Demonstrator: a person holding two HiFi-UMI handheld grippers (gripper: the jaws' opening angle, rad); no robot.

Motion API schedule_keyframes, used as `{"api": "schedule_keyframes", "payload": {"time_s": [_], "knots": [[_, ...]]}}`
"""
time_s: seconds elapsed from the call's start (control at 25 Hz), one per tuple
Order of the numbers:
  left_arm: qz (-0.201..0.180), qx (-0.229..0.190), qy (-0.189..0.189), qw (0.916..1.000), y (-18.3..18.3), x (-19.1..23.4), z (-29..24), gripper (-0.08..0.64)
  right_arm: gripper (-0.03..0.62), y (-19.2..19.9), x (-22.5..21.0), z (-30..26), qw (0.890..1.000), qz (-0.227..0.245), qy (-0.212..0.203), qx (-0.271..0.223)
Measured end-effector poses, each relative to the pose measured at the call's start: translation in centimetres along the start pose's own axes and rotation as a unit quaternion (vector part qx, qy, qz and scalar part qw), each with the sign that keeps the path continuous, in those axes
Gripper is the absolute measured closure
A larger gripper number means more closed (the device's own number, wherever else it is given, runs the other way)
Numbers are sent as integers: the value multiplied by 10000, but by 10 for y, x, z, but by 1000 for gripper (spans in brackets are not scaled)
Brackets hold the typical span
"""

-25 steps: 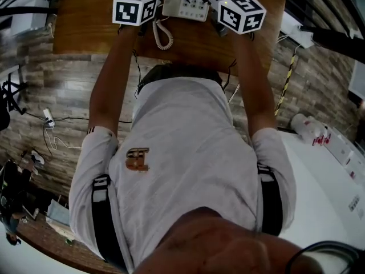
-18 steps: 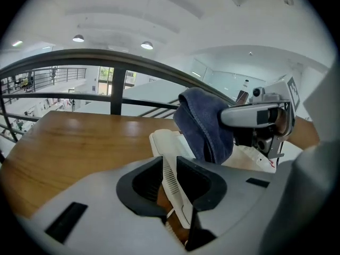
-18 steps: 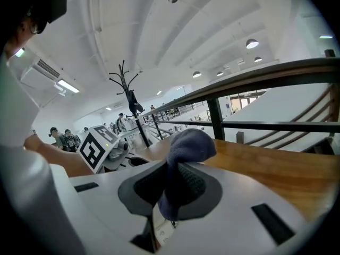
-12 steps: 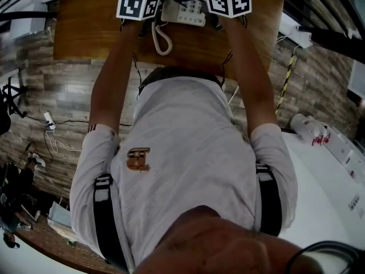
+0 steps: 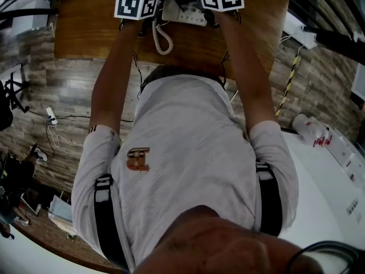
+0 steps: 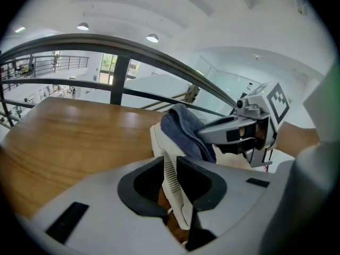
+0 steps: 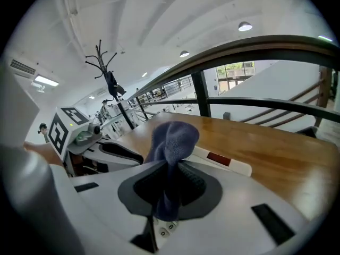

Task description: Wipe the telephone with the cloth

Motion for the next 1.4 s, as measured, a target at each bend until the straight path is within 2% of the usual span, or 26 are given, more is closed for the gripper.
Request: {"api": "schedule_keyframes", "payload": {"time_s": [0.32,0.6,0.72,0.88,1.08,1.24,1.4], "knots": [[-4,-67,-30,10000,1,-3,0,485,532,17,-33,14,9964,-253,798,129],[23,-121,-30,9999,2,-2,0,472,532,39,-66,47,9908,-457,1274,94],[23,-167,-128,9998,2,0,1,469,532,43,-72,63,9896,-510,1345,-9],[30,-176,-79,9998,2,1,0,471,532,34,-56,77,9913,-491,1185,-293],[33,-204,-130,9997,3,2,0,470,532,16,-14,77,9948,-582,562,-622],[77,-194,-52,9998,3,1,0,469,532,11,19,59,9954,-761,15,-589],[90,-195,-31,9998,4,1,1,469,532,19,33,38,9950,-907,-149,-399]]}}
Point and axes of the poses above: the fingertips, and each gripper's own axes: z backward along the fingers, x to its left, y out of its underside, the point moved 7 cm from there along z, backward along the fingers, and after that the axes turned 10 degrees about y, right-handed, at the moved point
